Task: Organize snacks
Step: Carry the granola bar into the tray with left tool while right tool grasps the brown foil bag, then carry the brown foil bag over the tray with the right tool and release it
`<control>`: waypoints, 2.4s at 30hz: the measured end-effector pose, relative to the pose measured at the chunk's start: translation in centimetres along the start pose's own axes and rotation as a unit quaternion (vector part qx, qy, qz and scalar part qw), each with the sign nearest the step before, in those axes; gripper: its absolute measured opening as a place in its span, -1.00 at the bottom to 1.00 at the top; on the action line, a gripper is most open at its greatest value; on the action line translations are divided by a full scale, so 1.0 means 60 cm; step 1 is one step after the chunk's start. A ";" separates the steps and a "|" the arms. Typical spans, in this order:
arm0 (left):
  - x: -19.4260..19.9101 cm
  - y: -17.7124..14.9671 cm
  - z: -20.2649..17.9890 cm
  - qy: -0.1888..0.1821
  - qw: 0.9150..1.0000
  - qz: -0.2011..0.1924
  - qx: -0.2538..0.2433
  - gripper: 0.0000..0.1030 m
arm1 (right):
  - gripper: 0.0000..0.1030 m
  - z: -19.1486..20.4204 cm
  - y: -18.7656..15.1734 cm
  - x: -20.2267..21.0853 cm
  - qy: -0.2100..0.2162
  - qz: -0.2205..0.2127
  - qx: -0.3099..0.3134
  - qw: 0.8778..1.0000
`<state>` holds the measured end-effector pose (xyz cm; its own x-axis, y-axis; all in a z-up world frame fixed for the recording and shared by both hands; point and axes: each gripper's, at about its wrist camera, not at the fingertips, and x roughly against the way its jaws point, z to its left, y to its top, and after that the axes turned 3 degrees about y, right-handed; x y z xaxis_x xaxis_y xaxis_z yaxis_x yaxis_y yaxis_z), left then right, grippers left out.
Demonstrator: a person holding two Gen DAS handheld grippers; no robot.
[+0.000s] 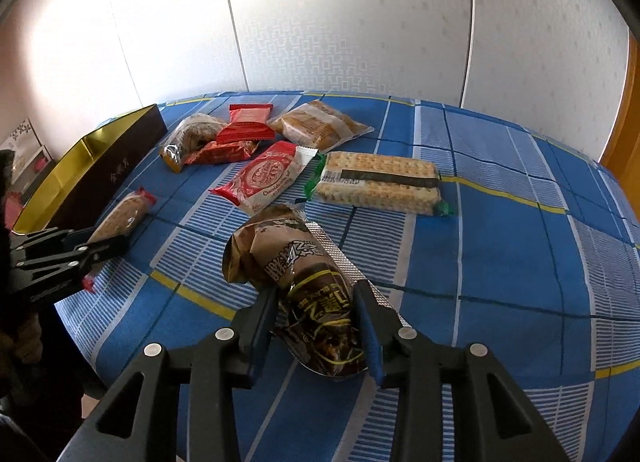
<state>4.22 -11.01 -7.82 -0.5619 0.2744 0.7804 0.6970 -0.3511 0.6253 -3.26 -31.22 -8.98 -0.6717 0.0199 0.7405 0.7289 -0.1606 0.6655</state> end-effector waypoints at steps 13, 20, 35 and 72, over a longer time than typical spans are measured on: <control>0.123 0.079 0.152 -0.025 0.991 -0.074 0.105 -0.42 | -0.22 0.006 0.000 0.000 -0.011 0.002 0.010 1.000; 0.054 0.115 0.297 0.048 0.982 -0.009 0.184 -0.42 | -0.22 0.008 0.001 -0.001 -0.016 0.003 0.014 1.000; 0.045 0.073 0.291 0.100 0.978 -0.023 0.183 -0.16 | -0.14 0.019 0.001 -0.012 -0.043 0.014 0.028 0.999; 0.132 -0.079 0.082 -0.020 0.989 -0.145 -0.014 -0.08 | -0.17 0.034 -0.006 -0.018 -0.083 0.006 0.032 0.996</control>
<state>-1.33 -2.75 -4.59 -0.7178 0.4033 0.5675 0.4954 -0.2770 0.8234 -2.48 -29.14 -9.83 -0.6351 0.1815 0.7508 0.7480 -0.0982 0.6564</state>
